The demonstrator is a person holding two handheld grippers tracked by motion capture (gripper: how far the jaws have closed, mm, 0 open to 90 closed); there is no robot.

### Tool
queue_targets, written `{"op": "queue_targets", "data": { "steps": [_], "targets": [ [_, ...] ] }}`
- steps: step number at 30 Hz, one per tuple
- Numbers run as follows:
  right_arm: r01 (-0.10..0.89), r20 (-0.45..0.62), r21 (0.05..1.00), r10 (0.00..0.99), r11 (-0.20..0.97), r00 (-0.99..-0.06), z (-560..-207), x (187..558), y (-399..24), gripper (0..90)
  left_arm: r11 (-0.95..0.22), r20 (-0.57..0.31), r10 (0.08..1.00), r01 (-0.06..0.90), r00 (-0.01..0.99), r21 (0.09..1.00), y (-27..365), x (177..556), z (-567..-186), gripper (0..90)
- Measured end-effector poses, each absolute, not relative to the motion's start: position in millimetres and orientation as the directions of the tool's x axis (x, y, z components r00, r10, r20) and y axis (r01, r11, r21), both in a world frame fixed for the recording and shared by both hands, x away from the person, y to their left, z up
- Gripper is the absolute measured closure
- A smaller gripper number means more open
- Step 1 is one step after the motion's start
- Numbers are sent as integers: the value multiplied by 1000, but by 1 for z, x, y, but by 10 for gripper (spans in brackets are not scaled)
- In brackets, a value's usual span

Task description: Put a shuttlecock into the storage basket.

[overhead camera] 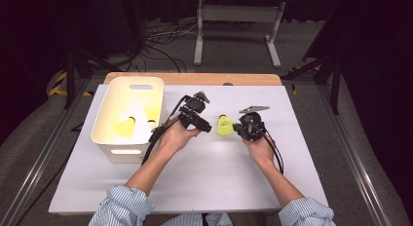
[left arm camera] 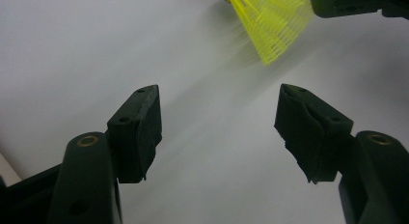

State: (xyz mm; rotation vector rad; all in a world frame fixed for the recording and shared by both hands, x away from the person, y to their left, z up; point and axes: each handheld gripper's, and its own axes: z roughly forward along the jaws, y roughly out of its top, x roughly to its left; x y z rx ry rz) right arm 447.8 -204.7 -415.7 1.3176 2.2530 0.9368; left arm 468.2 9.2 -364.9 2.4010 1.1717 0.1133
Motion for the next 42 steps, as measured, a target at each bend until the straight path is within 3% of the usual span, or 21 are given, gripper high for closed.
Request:
{"op": "queue_targets", "data": {
  "steps": [28,33,42],
  "targets": [
    [591,42,708,812,387,-582,-408,440,-174,900,-536,-118,763,725,635,432,-3,469,-385,354],
    [585,43,708,803,396,-595,-406,439,-173,900,-535,-117,763,723,635,436,-3,470,-386,409],
    [581,50,707,791,404,-610,-403,437,-168,900,-528,-141,761,732,633,432,2,472,-388,611]
  ]
}}
